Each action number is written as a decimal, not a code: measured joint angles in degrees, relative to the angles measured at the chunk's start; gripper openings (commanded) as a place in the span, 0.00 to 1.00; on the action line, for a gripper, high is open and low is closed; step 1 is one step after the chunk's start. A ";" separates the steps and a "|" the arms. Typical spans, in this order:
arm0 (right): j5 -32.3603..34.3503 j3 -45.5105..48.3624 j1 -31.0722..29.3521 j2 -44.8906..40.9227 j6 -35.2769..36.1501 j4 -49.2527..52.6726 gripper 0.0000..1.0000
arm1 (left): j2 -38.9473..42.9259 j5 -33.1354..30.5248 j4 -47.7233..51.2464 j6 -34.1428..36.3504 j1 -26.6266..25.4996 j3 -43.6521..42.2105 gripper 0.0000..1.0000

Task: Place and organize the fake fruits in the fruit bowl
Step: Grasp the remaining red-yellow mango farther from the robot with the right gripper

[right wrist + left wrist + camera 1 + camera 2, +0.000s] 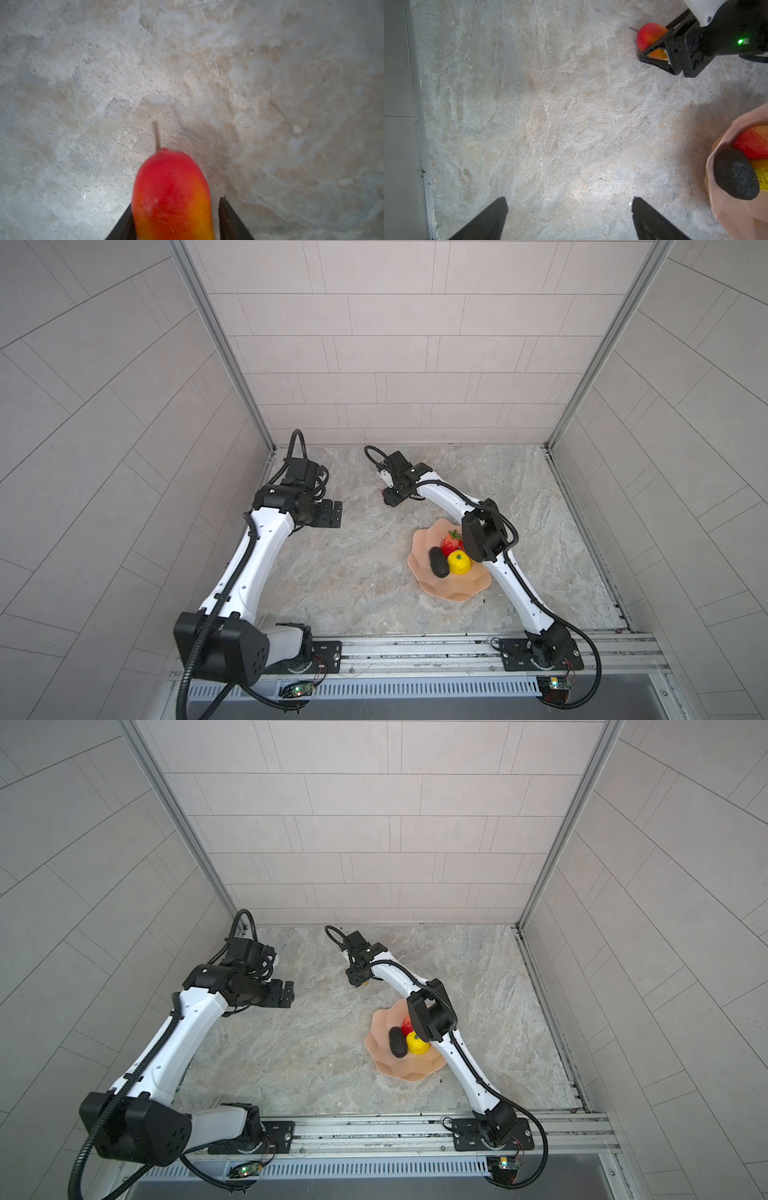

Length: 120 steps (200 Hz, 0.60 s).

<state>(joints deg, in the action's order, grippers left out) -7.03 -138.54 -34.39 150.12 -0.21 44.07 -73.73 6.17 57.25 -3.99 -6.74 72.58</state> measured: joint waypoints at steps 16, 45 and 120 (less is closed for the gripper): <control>-0.07 0.00 0.00 -0.04 -0.72 0.22 0.16 | -0.02 0.00 0.00 0.00 0.00 0.00 1.00; 0.22 1.66 -0.24 -1.68 -0.70 0.98 0.03 | -0.07 0.02 0.00 0.00 0.00 0.00 1.00; 3.21 35.41 -4.55 -38.77 -2.84 -6.03 0.00 | 0.04 0.39 -0.02 0.00 0.00 0.00 1.00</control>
<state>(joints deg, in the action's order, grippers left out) -3.81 -103.13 -38.94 111.35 -3.05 38.04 -73.69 6.57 57.23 -3.99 -6.74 72.58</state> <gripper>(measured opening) 0.315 0.996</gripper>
